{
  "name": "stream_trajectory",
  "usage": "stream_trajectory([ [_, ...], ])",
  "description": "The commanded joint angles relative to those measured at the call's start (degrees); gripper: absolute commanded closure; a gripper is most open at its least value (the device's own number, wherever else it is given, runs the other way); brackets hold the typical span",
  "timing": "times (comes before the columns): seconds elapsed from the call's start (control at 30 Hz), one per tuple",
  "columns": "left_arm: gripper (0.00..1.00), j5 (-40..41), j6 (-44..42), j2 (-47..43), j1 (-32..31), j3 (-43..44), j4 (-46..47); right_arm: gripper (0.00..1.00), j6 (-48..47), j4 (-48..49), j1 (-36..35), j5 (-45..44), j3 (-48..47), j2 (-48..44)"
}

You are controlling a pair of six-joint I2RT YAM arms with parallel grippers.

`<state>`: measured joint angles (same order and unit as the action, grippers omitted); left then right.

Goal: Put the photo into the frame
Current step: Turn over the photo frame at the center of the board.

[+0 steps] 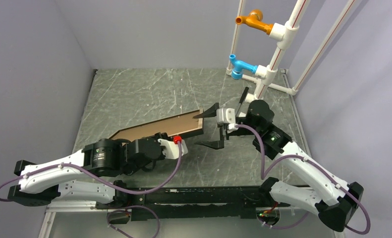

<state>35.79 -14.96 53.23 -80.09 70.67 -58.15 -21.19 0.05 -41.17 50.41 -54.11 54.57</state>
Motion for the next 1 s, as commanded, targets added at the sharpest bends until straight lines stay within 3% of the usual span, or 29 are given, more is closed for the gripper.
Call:
stream_trajectory([
  [0.0,1.00,-3.7,4.9,-0.3,-0.5,4.2,9.1,0.18,-7.0,0.2,-3.1,2.0,-2.7,2.5],
  [0.17,1.00,-4.0,4.5,-0.5,-0.5,4.4,9.8,0.37,-9.1,-1.5,-4.8,3.0,-3.2,4.8],
  [0.47,1.00,-3.9,4.5,-1.2,-0.5,4.4,10.2,0.86,-11.8,-3.7,-5.5,-0.4,-3.9,4.8],
  [0.6,0.97,-3.1,5.1,-1.0,-0.5,4.5,10.1,0.98,-11.6,-4.0,-5.5,-1.1,-4.2,4.9],
  [0.63,0.88,-2.9,5.3,-0.9,-0.5,4.8,10.1,1.00,-11.4,-4.1,-5.5,-1.2,-4.2,4.9],
  [0.73,0.35,-2.5,5.9,-0.5,-0.5,6.1,9.8,1.00,-11.0,-4.6,-5.5,-1.1,-4.5,5.1],
  [0.8,0.05,-2.1,6.3,-0.1,-0.5,7.2,9.9,1.00,-10.5,-4.8,-5.5,-0.9,-4.7,5.3],
  [0.83,0.01,-2.1,6.4,-0.1,-0.5,7.7,10.3,1.00,-10.1,-4.7,-5.5,-0.7,-4.7,5.4],
  [0.97,0.01,-2.4,6.9,0.5,-0.5,10.2,11.3,1.00,-8.6,-5.5,-5.5,0.0,-5.6,5.9],
])
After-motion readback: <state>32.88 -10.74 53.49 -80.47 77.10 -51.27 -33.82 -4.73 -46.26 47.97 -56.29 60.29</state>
